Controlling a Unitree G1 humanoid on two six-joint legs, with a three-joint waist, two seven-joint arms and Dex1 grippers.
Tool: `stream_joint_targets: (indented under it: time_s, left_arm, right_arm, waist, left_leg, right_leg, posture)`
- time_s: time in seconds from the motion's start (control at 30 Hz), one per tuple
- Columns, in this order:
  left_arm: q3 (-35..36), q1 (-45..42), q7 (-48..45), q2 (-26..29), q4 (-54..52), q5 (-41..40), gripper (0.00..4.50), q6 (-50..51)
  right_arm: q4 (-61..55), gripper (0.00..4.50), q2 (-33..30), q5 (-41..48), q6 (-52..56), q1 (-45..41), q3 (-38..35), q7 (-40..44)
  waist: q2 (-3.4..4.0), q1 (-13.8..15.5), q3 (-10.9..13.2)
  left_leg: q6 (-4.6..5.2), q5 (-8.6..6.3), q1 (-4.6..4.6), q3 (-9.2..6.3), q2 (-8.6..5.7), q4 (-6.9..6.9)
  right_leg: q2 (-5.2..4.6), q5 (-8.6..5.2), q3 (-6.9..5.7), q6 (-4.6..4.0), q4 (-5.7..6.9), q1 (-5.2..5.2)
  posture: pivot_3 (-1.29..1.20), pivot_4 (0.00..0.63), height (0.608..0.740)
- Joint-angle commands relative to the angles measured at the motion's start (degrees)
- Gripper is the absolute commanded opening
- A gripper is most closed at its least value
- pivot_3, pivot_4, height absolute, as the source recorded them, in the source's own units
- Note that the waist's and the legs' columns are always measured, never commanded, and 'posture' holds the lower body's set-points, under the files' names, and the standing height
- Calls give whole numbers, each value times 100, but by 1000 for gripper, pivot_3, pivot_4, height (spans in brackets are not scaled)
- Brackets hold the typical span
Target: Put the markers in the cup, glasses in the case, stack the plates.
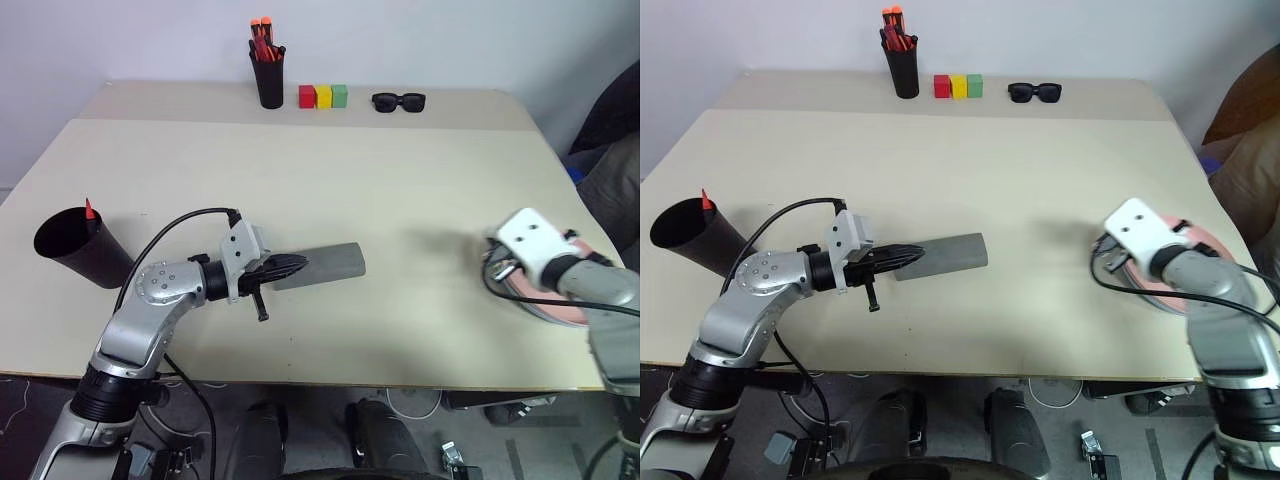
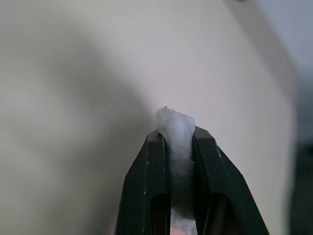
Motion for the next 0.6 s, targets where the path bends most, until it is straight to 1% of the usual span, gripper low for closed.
stream_joint_targets:
  time_s: [0.03,0.07,0.1,0.27,0.33,0.47,0.6]
  left_arm:
    - [-76,-216,-86,-78,74,13,0,-185]
    - [-92,-236,-99,-96,111,26,0,-207]
    - [-110,-260,-102,-116,147,41,0,-223]
    - [76,-206,84,-146,165,-20,0,-144]
    - [219,-114,269,-117,109,6,0,-137]
    - [590,69,868,-98,23,190,0,-166]
    - [986,420,1410,-24,-175,404,0,-162]
  right_arm:
    - [10,500,-234,-91,258,192,-463,-70]
    - [47,1002,-271,-116,225,236,-470,-78]
    - [93,1317,-290,-121,187,238,-472,-98]
    - [224,3829,-448,-170,-185,54,-263,-76]
    - [324,3829,-527,-82,-381,-28,-237,42]
    - [716,3829,-516,257,-720,-484,-222,264]
    - [807,3829,-56,1102,-1231,-950,-185,736]
  waist:
    - [0,-4,0]
    - [2,-9,-1]
    - [2,-23,-1]
    - [9,-49,-5]
    - [9,-42,-5]
    - [9,-38,-5]
    - [8,-49,-4]
  left_leg:
    - [0,0,0,0,0,0]
    - [0,0,0,0,0,0]
    - [0,0,1,0,0,0]
    - [0,0,4,-1,1,-2]
    - [0,0,3,0,1,-1]
    - [0,0,3,0,2,-1]
    - [0,0,4,1,3,-3]
  right_leg:
    - [0,0,0,0,1,0]
    - [1,0,0,0,0,0]
    - [0,0,1,0,0,0]
    - [5,0,3,1,2,-1]
    - [4,0,4,1,1,-1]
    - [3,1,4,1,1,-1]
    - [4,1,4,1,1,-1]
  posture:
    - [0,150,722]
    - [0,150,722]
    - [0,150,722]
    - [0,150,722]
    - [0,150,722]
    - [0,150,722]
    - [0,150,722]
